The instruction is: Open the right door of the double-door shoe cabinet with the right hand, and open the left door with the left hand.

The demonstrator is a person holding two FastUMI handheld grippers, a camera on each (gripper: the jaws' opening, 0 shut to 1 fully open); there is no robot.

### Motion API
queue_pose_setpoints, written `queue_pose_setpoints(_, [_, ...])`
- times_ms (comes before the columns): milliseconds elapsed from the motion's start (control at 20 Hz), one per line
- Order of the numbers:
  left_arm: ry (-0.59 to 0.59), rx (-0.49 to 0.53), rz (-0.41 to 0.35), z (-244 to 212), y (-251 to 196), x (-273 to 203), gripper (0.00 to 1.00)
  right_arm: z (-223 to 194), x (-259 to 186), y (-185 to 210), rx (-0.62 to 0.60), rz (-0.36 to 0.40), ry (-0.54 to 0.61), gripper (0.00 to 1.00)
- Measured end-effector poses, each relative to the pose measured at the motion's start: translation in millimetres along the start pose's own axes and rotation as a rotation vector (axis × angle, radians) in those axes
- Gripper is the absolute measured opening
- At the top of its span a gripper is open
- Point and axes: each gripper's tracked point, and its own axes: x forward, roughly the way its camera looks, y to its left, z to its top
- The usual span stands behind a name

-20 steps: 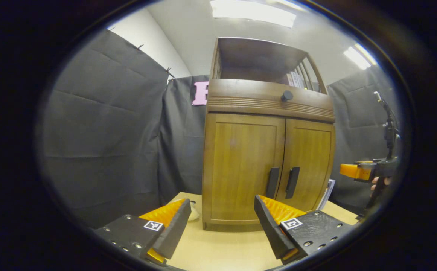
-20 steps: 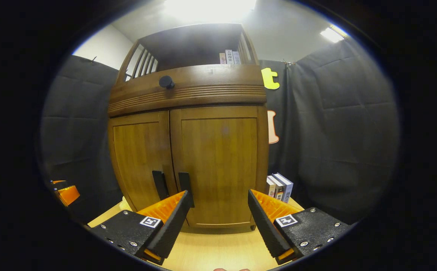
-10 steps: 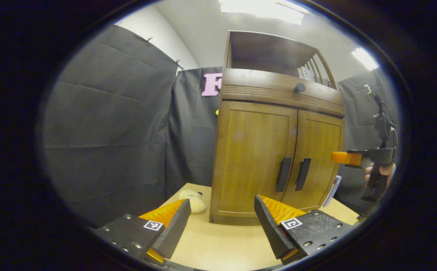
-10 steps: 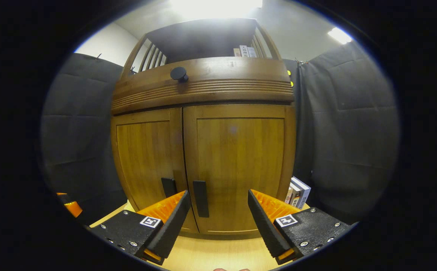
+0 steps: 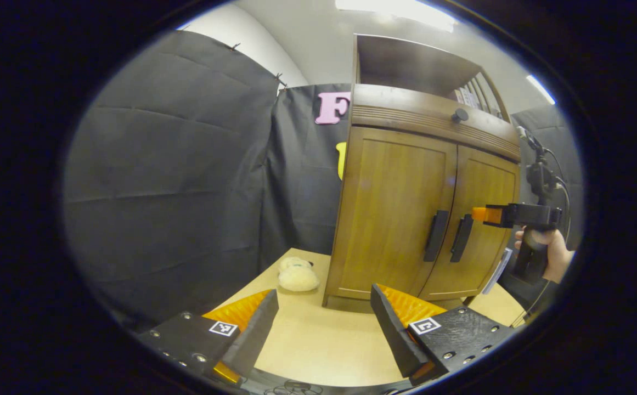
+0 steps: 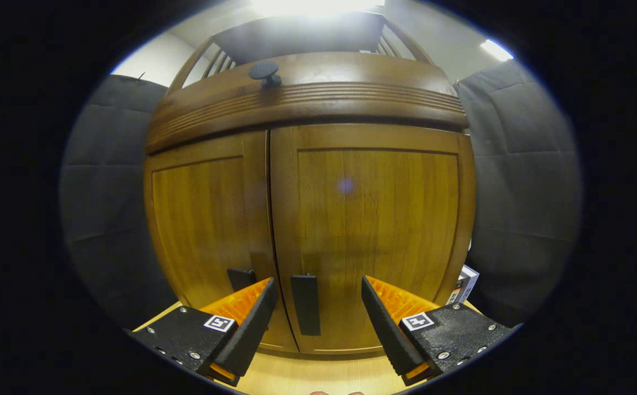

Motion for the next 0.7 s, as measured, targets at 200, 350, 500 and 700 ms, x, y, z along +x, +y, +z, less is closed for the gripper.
queue_pose_setpoints(200, [0.032,-0.011,-0.045,-21,-16,4,0.97,-21,27,4,-0.015,-0.01,0.046,0.95])
queue_pose_setpoints(350, [0.038,0.006,-0.053,-25,-28,8,1.0,-31,38,6,-0.041,-0.019,0.074,0.95])
queue_pose_setpoints(500, [0.032,0.022,-0.057,-21,-33,4,1.0,-31,38,7,-0.013,0.003,0.1,0.94])
queue_pose_setpoints(700, [0.035,0.035,-0.033,-20,-28,-9,0.97,-15,37,11,0.014,0.078,0.109,0.66])
